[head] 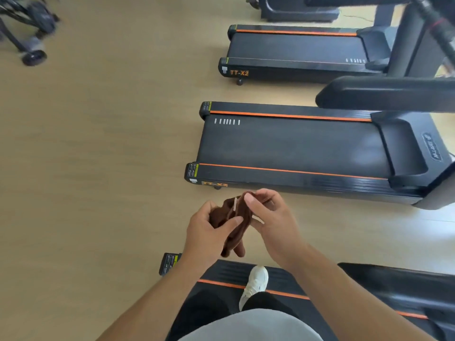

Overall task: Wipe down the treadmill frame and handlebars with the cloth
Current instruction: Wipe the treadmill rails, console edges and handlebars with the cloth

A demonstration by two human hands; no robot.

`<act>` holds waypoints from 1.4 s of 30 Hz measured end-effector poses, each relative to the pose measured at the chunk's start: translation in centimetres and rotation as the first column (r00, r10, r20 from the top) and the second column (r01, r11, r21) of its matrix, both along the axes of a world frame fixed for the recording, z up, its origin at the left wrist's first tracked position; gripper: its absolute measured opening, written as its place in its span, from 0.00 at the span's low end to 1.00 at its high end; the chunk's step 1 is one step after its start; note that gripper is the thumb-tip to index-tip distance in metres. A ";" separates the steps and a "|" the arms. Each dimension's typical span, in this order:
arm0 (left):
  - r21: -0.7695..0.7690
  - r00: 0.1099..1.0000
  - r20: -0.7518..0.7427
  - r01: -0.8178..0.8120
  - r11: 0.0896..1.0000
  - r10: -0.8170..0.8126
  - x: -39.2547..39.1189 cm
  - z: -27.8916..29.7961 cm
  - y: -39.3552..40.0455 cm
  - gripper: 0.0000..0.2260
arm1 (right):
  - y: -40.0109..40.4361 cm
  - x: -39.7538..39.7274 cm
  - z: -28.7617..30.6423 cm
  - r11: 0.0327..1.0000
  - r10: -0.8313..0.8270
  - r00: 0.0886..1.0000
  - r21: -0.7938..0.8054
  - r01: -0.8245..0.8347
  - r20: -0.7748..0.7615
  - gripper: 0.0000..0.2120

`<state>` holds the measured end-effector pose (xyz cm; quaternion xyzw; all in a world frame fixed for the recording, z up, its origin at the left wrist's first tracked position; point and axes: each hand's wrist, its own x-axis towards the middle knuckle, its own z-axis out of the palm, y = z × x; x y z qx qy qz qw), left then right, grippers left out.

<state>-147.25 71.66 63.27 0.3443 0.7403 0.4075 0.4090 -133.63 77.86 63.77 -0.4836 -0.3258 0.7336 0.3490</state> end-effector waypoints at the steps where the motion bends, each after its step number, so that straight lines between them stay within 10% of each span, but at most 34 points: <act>1: -0.001 0.999 -0.032 -0.001 1.000 0.001 -0.3 0.2 0.9 0.16 | 1.1 -0.6 -0.2 0.999 -0.041 0.999 0.007 0.041 0.021 0.13; 10: 0.002 0.979 0.068 -0.191 0.982 0.191 -6.4 0.7 6.9 0.18 | 9.4 -4.3 0.2 0.985 -0.171 0.977 0.055 0.165 0.127 0.29; 16: 0.124 0.988 -0.016 -0.149 0.981 0.152 -11.4 1.5 11.8 0.10 | 11.4 -8.1 1.3 0.987 0.152 0.909 -0.106 -0.120 0.387 0.12; 19: 0.153 0.993 -0.116 -0.005 0.988 0.023 -14.6 1.0 13.9 0.10 | 12.4 -8.6 1.2 0.855 0.407 0.717 0.040 -0.517 0.565 0.25; 22: 0.062 0.910 -0.334 0.280 0.958 -0.245 -17.9 0.5 15.3 0.13 | 14.4 -8.0 1.6 0.811 0.299 0.603 0.136 -0.569 0.739 0.20; 30: -0.175 0.608 -0.563 0.574 0.800 -0.560 -20.3 -0.5 19.3 0.12 | 18.5 -7.3 3.8 0.799 0.066 0.662 0.358 -0.484 0.747 0.12; 37: 0.051 0.928 -0.203 0.328 0.943 -0.311 -19.3 -3.0 30.3 0.05 | 25.9 -6.9 2.9 0.825 -0.226 0.802 0.546 -0.143 0.552 0.11; 42: 0.093 0.937 -0.160 0.327 0.940 -0.310 -16.7 -2.0 43.8 0.10 | 36.2 -5.6 1.4 0.839 -0.332 0.776 0.543 -0.016 0.536 0.08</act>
